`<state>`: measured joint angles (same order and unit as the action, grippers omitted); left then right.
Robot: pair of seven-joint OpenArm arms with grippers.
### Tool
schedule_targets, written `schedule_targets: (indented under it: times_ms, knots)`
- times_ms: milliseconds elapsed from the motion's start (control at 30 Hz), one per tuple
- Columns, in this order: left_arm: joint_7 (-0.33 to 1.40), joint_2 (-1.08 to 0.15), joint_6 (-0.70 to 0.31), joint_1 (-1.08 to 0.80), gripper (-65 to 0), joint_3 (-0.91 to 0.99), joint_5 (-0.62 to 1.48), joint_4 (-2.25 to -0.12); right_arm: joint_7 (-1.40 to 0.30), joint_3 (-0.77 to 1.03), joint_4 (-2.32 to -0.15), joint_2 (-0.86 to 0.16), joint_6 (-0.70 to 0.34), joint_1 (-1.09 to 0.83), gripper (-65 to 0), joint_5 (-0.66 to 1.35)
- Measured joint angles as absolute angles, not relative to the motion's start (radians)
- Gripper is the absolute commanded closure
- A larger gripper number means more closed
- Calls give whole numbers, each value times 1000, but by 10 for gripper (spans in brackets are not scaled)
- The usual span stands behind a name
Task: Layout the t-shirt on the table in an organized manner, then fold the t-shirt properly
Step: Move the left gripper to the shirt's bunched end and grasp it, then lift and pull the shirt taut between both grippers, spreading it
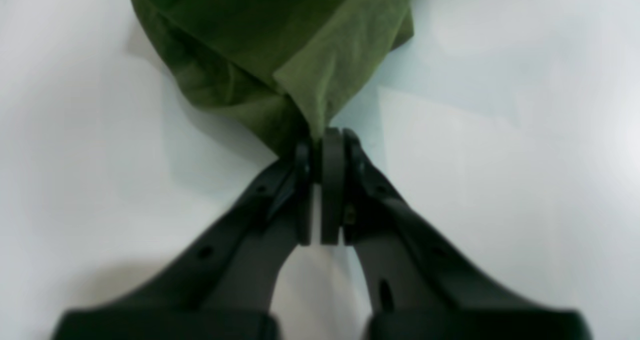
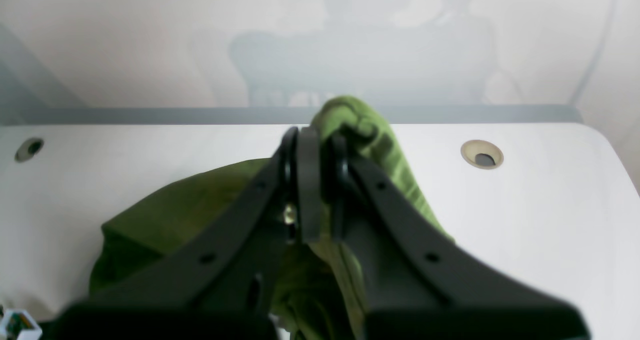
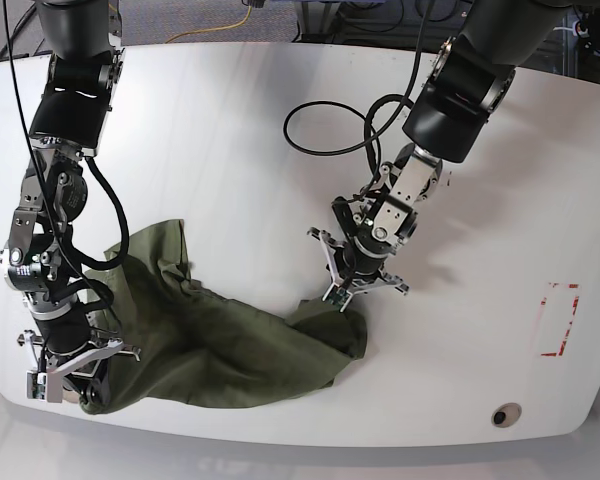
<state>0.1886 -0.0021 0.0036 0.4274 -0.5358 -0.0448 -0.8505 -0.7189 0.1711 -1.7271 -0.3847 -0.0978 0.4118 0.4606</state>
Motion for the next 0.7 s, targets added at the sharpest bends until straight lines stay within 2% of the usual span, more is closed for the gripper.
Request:
schedule_targets:
  times_ms: [200, 700]
  knots:
    - [160, -22, 0, 420, -3, -529, -41, -852, -719, 171, -1727, -385, -98, 412, 0, 460]
    - [-105, -25, 4, 326, -1, -361, -44, -852, -720, 171, -1765, -382, -98, 383, 0, 458]
